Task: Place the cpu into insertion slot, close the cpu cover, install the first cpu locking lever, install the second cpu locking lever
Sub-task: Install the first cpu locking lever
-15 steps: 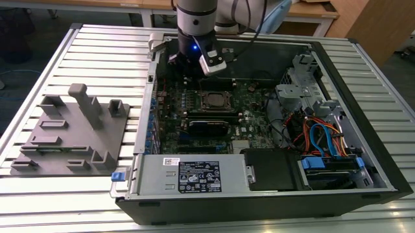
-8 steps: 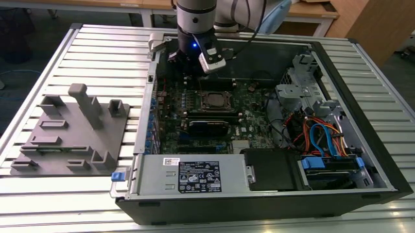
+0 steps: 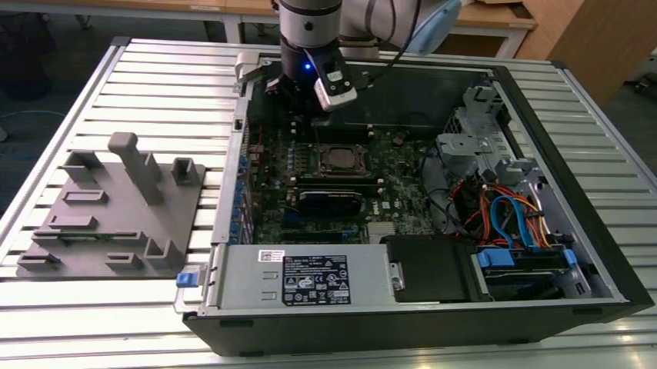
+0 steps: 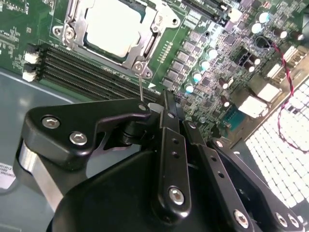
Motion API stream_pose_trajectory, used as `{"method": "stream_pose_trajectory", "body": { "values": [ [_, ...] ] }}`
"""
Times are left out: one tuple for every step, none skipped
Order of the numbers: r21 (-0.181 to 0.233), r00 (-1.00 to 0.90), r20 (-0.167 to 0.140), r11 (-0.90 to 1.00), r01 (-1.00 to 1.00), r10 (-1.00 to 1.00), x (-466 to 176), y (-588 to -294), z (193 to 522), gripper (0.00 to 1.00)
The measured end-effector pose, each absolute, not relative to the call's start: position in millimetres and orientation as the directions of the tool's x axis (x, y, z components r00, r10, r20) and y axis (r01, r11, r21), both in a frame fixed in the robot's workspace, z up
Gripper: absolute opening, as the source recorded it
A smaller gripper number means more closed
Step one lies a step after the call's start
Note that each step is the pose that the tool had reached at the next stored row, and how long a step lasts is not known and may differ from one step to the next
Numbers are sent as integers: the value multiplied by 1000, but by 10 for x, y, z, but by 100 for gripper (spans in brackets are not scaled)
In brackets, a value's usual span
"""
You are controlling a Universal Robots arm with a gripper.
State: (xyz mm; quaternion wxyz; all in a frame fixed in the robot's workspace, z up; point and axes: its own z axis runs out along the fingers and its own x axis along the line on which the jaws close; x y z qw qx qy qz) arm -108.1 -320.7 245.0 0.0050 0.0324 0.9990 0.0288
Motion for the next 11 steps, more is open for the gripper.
{"method": "stream_pose_trajectory", "body": {
  "values": [
    [58, -998, -8, 996, 64, 65, -1081, -3198, 2455, 10],
    [58, -998, -8, 996, 64, 65, -1082, -3189, 2460, 10],
    [58, -998, -8, 996, 64, 65, -1082, -3181, 2465, 10],
    [58, -998, -8, 996, 64, 65, -1082, -3176, 2471, 10],
    [58, -998, -8, 996, 64, 64, -1082, -3171, 2475, 10],
    [58, -998, -8, 996, 63, 64, -1082, -3166, 2480, 10],
    [58, -998, -8, 996, 63, 63, -1082, -3160, 2486, 10],
    [58, -998, -8, 996, 62, 63, -1082, -3153, 2493, 10],
    [58, -998, -8, 996, 62, 62, -1081, -3146, 2498, 10],
    [58, -998, -8, 996, 61, 62, -1081, -3139, 2502, 10],
    [58, -998, -8, 997, 60, 61, -1082, -3134, 2504, 10]
  ]
}}
